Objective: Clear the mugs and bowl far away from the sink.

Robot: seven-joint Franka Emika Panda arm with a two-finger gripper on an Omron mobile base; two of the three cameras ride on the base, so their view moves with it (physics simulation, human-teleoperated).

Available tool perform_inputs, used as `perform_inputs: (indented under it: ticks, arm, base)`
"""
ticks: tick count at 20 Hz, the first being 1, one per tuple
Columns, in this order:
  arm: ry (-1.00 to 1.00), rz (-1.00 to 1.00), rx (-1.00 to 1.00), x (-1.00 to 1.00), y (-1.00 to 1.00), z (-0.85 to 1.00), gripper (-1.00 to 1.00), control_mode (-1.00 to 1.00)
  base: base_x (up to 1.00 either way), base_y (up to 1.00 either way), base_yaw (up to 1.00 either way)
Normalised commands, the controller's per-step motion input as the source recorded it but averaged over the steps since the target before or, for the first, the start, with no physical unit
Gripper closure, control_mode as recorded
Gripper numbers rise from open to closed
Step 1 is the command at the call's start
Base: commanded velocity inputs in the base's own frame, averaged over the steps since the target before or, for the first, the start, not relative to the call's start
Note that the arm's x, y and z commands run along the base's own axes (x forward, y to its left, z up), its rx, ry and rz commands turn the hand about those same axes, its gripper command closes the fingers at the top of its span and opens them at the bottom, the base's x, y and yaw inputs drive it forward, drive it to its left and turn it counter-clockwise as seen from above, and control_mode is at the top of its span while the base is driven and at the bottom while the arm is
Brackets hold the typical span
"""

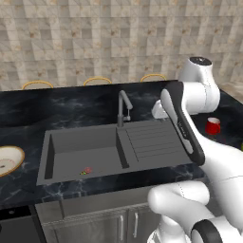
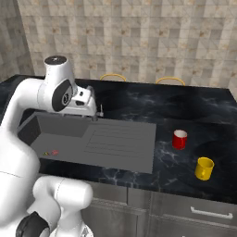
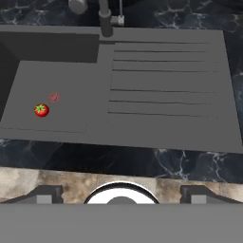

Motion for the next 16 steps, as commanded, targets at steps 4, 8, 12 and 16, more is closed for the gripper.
perform_inputs:
  ticks: [4,8,12,16]
  arm:
    - [0.0,0.0,0.0,-0.37,0.0,0.0,-1.0,-1.0]
    - [0.0,0.0,0.0,-0.44,0.0,0.0,-1.0,-1.0]
    - [0.0,0.0,0.0,-0.5,0.0,0.0,-1.0,-1.0]
    - [0.0,0.0,0.0,-0.48,0.02,0.0,-1.0,-1.0]
  base:
    - [0.0,0.0,0.0]
    - [0.0,0.0,0.0]
    - [0.0,0.0,0.0]
    - [0.0,0.0,0.0]
